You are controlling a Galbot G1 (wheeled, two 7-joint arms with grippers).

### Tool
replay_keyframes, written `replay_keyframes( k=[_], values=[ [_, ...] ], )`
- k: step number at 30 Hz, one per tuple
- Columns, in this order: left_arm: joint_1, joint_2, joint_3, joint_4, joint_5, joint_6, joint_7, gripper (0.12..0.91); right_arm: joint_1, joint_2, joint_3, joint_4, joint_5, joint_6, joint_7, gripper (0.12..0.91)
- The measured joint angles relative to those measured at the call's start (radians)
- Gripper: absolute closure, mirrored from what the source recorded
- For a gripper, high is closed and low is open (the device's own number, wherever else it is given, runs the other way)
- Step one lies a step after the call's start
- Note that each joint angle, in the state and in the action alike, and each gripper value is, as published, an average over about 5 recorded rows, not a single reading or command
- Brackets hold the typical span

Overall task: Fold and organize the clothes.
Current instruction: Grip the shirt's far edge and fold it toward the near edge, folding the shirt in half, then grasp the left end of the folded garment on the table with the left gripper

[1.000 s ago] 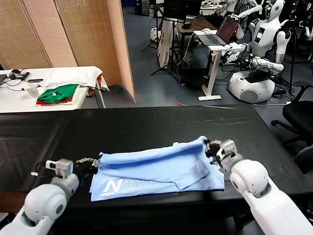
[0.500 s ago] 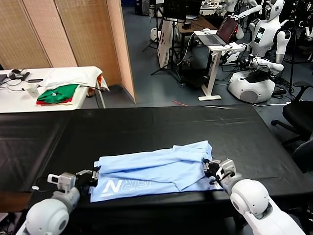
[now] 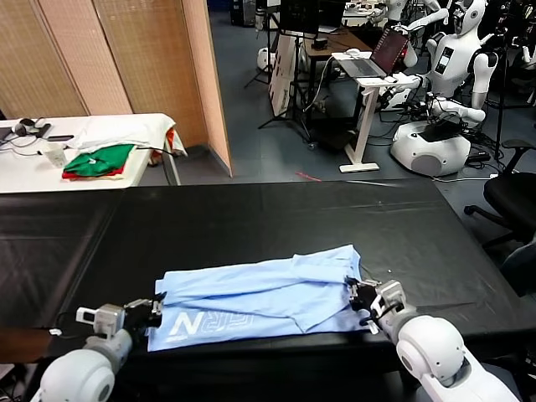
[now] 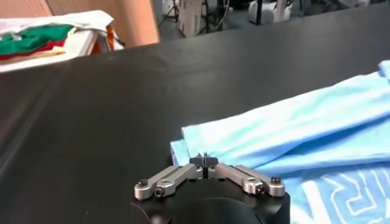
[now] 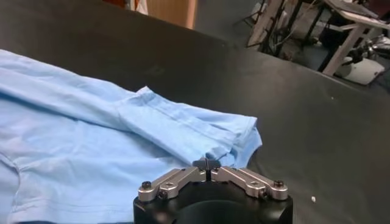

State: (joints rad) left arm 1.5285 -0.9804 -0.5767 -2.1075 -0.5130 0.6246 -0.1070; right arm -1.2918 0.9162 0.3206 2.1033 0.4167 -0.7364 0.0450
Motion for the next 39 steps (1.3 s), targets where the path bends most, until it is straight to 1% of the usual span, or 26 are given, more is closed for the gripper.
replay_keyframes(
  k=[2, 4, 5, 6, 8, 9, 11, 12, 13, 15, 16, 18, 19, 21, 22, 24, 27, 29, 34, 39],
  values=[
    [0.001, -0.005, 0.001, -0.001, 0.002, 0.0, 0.0, 0.882, -0.014, 0.004, 0.001, 0.003, -0.004, 0.0, 0.001, 0.882],
    [0.004, -0.01, 0.002, -0.003, 0.005, 0.003, 0.0, 0.882, -0.028, 0.007, 0.008, 0.01, -0.003, 0.0, 0.003, 0.861],
    [0.005, -0.013, 0.002, -0.005, 0.007, 0.006, -0.001, 0.882, -0.034, 0.007, 0.014, 0.015, -0.001, 0.0, 0.004, 0.833],
    [0.008, -0.016, 0.002, -0.008, 0.009, 0.009, -0.002, 0.882, -0.04, 0.008, 0.021, 0.021, 0.003, 0.0, 0.005, 0.787],
    [0.013, -0.022, -0.002, -0.016, 0.018, 0.017, -0.005, 0.856, -0.053, 0.009, 0.04, 0.036, 0.017, 0.0, 0.006, 0.686],
    [0.017, -0.026, -0.005, -0.02, 0.022, 0.021, -0.006, 0.824, -0.059, 0.011, 0.051, 0.044, 0.025, 0.0, 0.006, 0.611],
    [0.024, -0.034, -0.015, -0.03, 0.033, 0.027, -0.009, 0.722, -0.069, 0.016, 0.074, 0.06, 0.044, 0.0, 0.005, 0.498],
    [0.029, -0.039, -0.021, -0.036, 0.041, 0.029, -0.009, 0.665, -0.072, 0.019, 0.087, 0.068, 0.057, 0.0, 0.005, 0.422],
    [0.034, -0.044, -0.028, -0.044, 0.049, 0.029, -0.008, 0.59, -0.073, 0.023, 0.101, 0.076, 0.071, 0.0, 0.006, 0.365],
    [0.044, -0.054, -0.045, -0.059, 0.065, 0.023, -0.006, 0.476, -0.07, 0.031, 0.13, 0.085, 0.101, 0.0, 0.01, 0.254],
    [0.047, -0.059, -0.054, -0.067, 0.07, 0.015, -0.005, 0.419, -0.066, 0.036, 0.143, 0.087, 0.115, 0.0, 0.015, 0.209],
    [0.048, -0.068, -0.071, -0.077, 0.067, -0.002, -0.004, 0.309, -0.053, 0.047, 0.161, 0.08, 0.129, 0.0, 0.034, 0.151],
    [0.045, -0.071, -0.077, -0.079, 0.06, -0.009, -0.004, 0.255, -0.044, 0.053, 0.166, 0.072, 0.132, 0.0, 0.046, 0.139],
    [0.032, -0.077, -0.082, -0.076, 0.038, -0.017, -0.01, 0.172, -0.02, 0.07, 0.168, 0.046, 0.13, 0.0, 0.068, 0.123],
    [0.021, -0.08, -0.082, -0.072, 0.021, -0.017, -0.014, 0.148, -0.007, 0.08, 0.167, 0.029, 0.126, 0.0, 0.076, 0.121],
    [-0.005, -0.087, -0.079, -0.057, -0.024, -0.015, -0.021, 0.13, 0.02, 0.101, 0.161, -0.005, 0.111, 0.0, 0.081, 0.119],
    [-0.051, -0.098, -0.067, -0.024, -0.089, -0.013, -0.021, 0.124, 0.056, 0.131, 0.146, -0.059, 0.091, 0.006, 0.079, 0.118],
    [-0.081, -0.107, -0.056, 0.003, -0.114, -0.013, -0.017, 0.124, 0.079, 0.15, 0.135, -0.094, 0.088, 0.016, 0.075, 0.118],
    [-0.14, -0.123, -0.028, 0.071, -0.129, -0.014, -0.003, 0.123, 0.143, 0.194, 0.104, -0.178, 0.089, 0.036, 0.074, 0.118],
    [-0.18, -0.12, -0.019, 0.127, -0.132, -0.011, -0.002, 0.123, 0.197, 0.234, 0.083, -0.254, 0.082, 0.046, 0.075, 0.118]
  ],
)
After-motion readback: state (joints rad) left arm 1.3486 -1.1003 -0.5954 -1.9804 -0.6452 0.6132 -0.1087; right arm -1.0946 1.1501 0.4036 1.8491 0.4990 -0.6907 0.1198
